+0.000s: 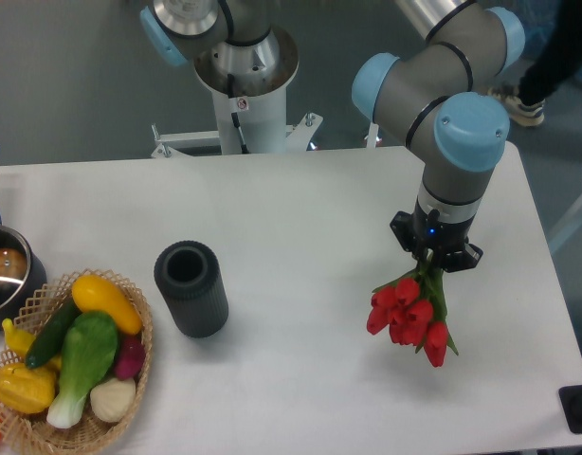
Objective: Insert the flowers into the vase
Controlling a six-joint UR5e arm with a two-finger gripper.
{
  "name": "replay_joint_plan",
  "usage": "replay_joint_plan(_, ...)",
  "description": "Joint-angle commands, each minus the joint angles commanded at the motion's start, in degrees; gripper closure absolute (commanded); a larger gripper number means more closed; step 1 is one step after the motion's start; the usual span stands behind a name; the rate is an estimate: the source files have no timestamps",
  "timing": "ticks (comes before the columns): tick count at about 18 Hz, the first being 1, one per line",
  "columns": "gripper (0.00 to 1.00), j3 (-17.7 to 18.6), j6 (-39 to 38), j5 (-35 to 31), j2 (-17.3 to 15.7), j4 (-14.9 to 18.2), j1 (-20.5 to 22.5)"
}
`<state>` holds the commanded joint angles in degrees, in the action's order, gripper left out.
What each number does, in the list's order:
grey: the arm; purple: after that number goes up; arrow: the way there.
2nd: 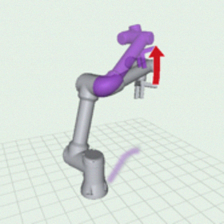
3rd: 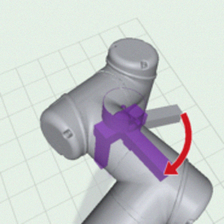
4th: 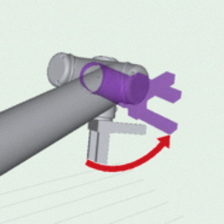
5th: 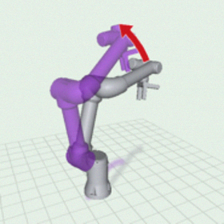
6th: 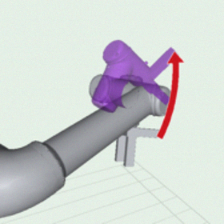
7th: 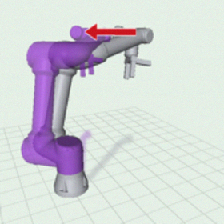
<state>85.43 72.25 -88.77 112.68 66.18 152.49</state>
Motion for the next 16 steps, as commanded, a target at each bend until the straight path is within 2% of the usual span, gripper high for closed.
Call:
replay_joint_plan(10,1.00,0.8,0.0,1.1,-0.6,0.1,1.1)
replay_joint_plan(14,1.00,0.9,-1.1,10.1,-1.3,-0.4,1.3)
replay_joint_plan(16,1.00,2.0,-4.4,16.3,-2.1,-1.6,1.1)
